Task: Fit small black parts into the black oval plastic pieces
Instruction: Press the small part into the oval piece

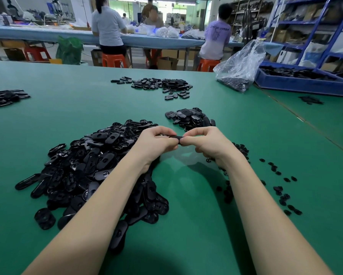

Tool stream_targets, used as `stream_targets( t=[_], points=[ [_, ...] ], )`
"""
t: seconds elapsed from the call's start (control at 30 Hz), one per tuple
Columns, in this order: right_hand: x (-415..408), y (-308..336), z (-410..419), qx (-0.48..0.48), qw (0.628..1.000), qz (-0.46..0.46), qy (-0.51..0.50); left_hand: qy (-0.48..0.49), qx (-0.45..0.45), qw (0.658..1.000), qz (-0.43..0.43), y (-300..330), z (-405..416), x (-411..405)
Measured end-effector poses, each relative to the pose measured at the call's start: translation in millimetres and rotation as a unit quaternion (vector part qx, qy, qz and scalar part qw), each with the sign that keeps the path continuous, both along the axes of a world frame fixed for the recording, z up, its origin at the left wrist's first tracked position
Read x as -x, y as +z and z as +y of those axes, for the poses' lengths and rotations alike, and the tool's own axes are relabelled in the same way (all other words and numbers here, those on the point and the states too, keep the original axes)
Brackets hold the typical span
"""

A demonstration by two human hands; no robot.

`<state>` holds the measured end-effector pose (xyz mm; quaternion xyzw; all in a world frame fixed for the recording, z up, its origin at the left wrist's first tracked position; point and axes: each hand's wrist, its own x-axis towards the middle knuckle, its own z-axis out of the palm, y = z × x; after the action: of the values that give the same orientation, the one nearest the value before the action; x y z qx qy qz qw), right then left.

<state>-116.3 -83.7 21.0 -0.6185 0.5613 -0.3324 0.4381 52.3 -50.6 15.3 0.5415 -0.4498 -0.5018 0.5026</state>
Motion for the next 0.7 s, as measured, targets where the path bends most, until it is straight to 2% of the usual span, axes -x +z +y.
stream_targets(
  t=[0.47,0.57,0.63,0.7],
  points=[
    [-8,-16,-5,0.064,0.998,0.02,-0.018,0.044,0.001,0.997,-0.066,-13,-8,3],
    [-11,-17,-5,0.074,0.997,0.025,-0.012,0.06,0.021,0.99,-0.126,-14,-8,3],
    [-11,-16,-4,0.089,0.996,0.008,-0.013,0.06,0.043,0.986,-0.152,-13,-8,2],
    [-8,-14,-3,0.105,0.994,-0.026,-0.002,0.054,0.06,0.989,-0.126,-11,-9,1]
  ],
)
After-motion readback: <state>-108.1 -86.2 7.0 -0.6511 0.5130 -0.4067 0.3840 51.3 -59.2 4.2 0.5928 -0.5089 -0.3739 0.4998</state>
